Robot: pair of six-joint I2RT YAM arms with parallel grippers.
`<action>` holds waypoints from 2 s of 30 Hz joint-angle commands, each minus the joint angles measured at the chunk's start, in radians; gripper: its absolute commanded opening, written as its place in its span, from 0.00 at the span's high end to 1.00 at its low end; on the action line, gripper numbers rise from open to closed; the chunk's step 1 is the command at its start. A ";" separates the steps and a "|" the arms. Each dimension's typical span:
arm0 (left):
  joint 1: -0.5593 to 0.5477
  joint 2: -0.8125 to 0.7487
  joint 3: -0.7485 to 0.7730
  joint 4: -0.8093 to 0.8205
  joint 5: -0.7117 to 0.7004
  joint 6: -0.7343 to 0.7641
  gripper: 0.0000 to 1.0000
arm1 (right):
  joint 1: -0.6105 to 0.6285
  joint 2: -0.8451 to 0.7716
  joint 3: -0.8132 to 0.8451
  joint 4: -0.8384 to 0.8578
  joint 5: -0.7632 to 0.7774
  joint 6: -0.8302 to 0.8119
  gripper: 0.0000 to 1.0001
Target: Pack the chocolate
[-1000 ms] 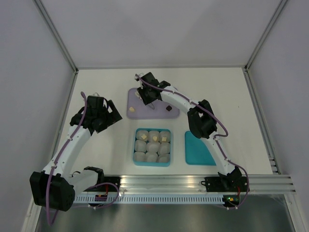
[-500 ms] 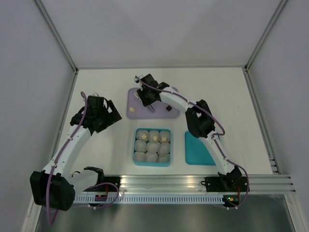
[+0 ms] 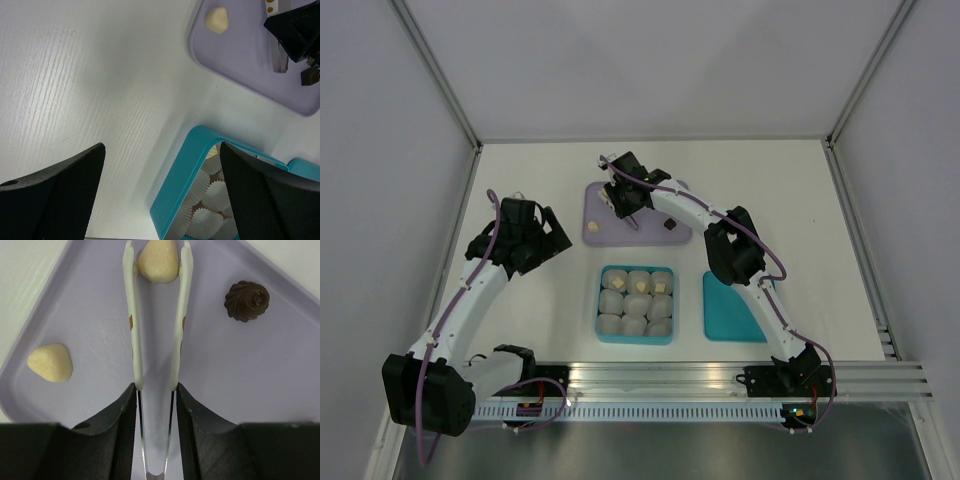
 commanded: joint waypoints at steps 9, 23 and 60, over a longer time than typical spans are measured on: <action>-0.003 -0.009 0.041 0.014 -0.014 -0.009 0.00 | -0.004 -0.180 -0.103 0.096 0.029 -0.015 0.81; -0.003 0.017 0.054 0.026 0.005 -0.036 0.00 | -0.004 -0.432 -0.431 0.193 0.003 -0.060 0.85; -0.003 -0.052 0.036 0.003 0.058 -0.040 0.00 | -0.003 -0.917 -0.911 0.190 -0.111 -0.023 0.85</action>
